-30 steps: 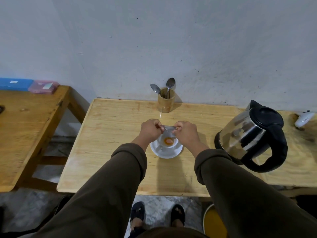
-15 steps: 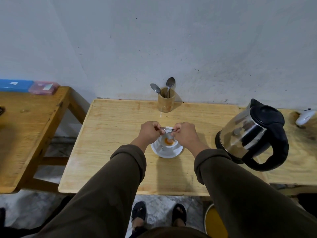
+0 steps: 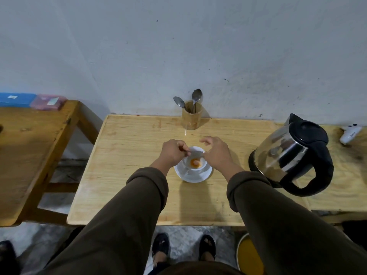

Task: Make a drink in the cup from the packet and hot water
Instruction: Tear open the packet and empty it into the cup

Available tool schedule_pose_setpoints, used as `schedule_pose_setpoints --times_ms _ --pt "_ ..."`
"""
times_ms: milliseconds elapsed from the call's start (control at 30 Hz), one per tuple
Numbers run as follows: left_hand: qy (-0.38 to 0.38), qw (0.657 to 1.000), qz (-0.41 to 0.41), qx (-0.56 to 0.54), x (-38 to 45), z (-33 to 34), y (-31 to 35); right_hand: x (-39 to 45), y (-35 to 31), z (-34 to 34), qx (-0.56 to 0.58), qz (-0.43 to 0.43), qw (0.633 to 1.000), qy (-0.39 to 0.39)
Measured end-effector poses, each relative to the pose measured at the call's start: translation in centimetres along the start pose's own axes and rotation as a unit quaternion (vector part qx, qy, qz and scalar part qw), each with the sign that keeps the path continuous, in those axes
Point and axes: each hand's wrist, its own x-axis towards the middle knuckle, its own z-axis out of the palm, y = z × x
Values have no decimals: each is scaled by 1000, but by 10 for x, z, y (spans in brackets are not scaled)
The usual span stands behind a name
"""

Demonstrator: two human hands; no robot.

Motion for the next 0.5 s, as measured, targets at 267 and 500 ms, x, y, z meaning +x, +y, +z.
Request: schedule_pose_setpoints --times_ms 267,500 --pt "26 999 -11 -46 -5 2 -5 -7 -12 6 183 281 942 20" --pt "24 997 51 -45 -11 -2 -14 -17 -24 12 338 305 890 3"
